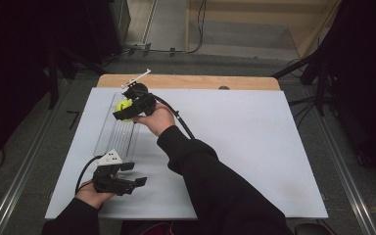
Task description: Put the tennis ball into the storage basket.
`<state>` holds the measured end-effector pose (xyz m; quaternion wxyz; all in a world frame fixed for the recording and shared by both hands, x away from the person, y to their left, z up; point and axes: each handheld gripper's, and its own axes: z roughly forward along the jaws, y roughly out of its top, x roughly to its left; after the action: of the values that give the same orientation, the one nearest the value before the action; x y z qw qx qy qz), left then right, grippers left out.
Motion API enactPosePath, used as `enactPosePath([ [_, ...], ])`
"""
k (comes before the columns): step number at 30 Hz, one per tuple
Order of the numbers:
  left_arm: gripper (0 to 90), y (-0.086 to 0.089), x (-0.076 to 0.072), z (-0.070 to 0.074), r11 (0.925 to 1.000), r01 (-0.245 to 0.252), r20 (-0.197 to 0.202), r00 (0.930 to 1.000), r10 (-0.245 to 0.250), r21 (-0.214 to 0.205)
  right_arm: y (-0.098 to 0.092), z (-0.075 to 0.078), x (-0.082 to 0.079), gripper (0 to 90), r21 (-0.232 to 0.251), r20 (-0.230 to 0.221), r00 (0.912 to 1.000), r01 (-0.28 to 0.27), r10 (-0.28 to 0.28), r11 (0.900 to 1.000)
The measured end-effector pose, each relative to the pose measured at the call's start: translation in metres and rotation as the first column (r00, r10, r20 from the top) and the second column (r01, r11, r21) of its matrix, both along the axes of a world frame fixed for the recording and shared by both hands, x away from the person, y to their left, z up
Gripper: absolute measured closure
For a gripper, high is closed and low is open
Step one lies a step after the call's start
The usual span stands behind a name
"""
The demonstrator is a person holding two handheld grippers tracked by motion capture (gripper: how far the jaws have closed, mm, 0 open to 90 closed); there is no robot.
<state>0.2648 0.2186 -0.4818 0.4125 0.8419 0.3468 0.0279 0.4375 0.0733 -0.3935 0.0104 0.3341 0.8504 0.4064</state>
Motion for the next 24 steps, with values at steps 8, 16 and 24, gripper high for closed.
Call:
enactPosePath([
  [8, 21.1, 0.001, 0.000, 0.000, 1.0000, -0.002, 0.000, 1.0000, 0.002, -0.003, 0.012, 0.000, 0.004, 23.4, -0.015, 0.001, 1.0000, 0.000, 0.000, 0.9999],
  [16, 21.1, 0.001, 0.000, 0.000, 1.0000, -0.001, 0.001, 1.0000, 0.001, -0.005, 0.023, 0.000, 0.008, 23.4, -0.015, 0.001, 1.0000, 0.002, -0.002, 0.9999],
  [24, 21.1, 0.001, 0.000, 0.000, 1.0000, 0.000, 0.002, 1.0000, 0.000, -0.006, 0.032, -0.009, 0.010, 23.4, -0.035, 0.000, 1.0000, 0.003, -0.003, 0.9994],
])
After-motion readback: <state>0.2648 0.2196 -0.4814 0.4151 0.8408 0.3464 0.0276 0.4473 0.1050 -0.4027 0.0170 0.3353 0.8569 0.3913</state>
